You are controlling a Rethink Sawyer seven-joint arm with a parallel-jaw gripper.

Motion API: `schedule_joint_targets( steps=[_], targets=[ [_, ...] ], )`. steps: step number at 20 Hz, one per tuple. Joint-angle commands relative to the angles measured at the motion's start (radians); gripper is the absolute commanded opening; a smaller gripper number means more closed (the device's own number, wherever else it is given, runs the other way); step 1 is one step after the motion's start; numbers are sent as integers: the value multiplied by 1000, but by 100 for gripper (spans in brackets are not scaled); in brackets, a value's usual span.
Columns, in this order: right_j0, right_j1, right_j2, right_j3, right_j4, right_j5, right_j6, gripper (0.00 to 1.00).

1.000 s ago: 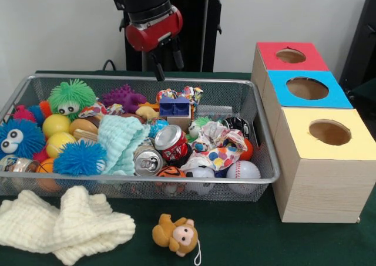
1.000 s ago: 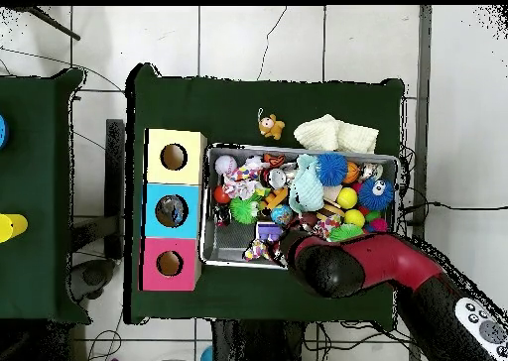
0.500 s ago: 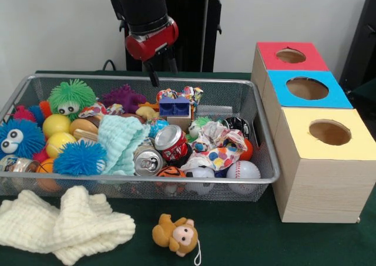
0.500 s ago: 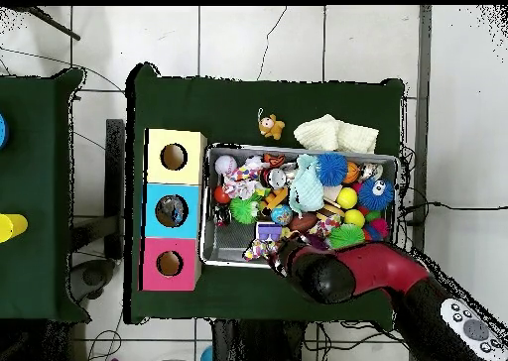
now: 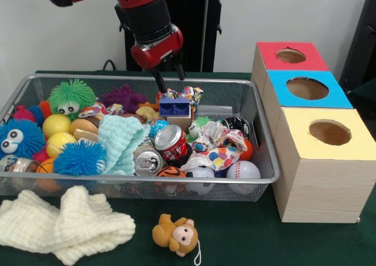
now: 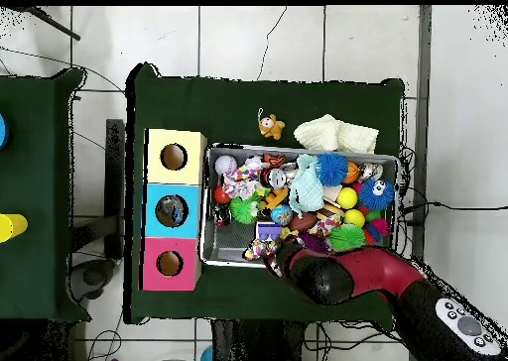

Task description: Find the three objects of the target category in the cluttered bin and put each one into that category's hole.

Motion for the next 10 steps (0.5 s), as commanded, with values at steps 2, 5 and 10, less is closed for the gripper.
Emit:
schedule_joint_targets(
  steps=[2,5,10],
  targets=[
    [-46,77,58,-62,24,-96,65,100],
    [-28,85,41,-75,10,-133,88,100],
    [9,91,19,-105,3,-198,125,100]
  ],
)
